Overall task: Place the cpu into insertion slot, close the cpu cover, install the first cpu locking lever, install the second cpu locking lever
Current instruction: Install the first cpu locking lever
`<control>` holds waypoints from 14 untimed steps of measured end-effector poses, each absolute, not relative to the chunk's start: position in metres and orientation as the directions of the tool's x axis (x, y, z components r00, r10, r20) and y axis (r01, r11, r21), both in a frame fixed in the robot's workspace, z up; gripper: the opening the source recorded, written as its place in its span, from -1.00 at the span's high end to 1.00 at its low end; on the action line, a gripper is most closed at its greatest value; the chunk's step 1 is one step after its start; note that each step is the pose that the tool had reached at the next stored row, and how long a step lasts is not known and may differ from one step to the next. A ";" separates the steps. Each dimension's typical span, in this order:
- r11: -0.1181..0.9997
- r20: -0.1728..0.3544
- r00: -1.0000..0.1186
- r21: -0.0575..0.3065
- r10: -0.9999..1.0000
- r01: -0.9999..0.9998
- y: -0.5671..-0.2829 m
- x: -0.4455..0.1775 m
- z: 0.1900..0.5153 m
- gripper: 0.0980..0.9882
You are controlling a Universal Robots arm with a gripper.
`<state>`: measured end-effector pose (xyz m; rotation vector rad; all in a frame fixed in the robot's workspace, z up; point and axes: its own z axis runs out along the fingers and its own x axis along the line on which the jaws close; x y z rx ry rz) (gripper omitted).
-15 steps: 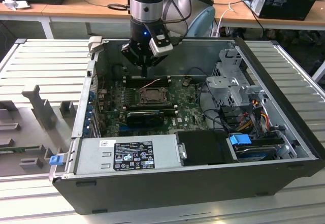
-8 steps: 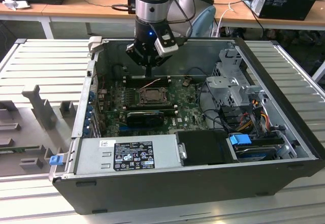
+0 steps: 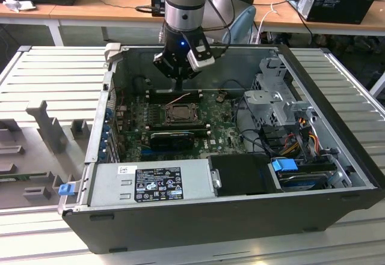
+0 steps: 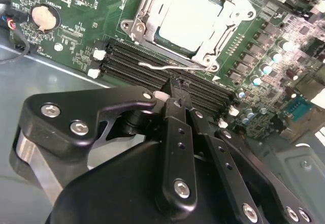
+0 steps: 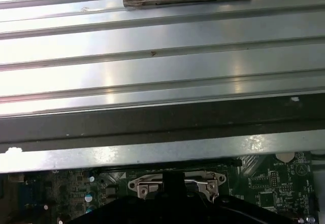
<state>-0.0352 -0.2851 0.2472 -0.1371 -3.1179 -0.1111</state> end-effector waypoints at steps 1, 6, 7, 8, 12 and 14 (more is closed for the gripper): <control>0.994 0.022 -0.996 0.070 0.087 0.088 -0.285 -0.035 0.244 0.98; 0.997 0.022 -1.000 0.073 0.017 0.018 -0.285 -0.035 0.239 0.98; 0.997 0.022 -1.000 0.073 -0.005 -0.003 -0.285 -0.035 0.238 0.98; 0.997 0.022 -0.999 0.073 -0.024 -0.022 -0.285 -0.035 0.238 0.98; 0.996 0.017 -0.998 0.073 -0.053 -0.052 -0.285 -0.035 0.235 0.98; 0.995 0.017 -0.997 0.073 -0.070 -0.069 -0.285 -0.034 0.232 0.98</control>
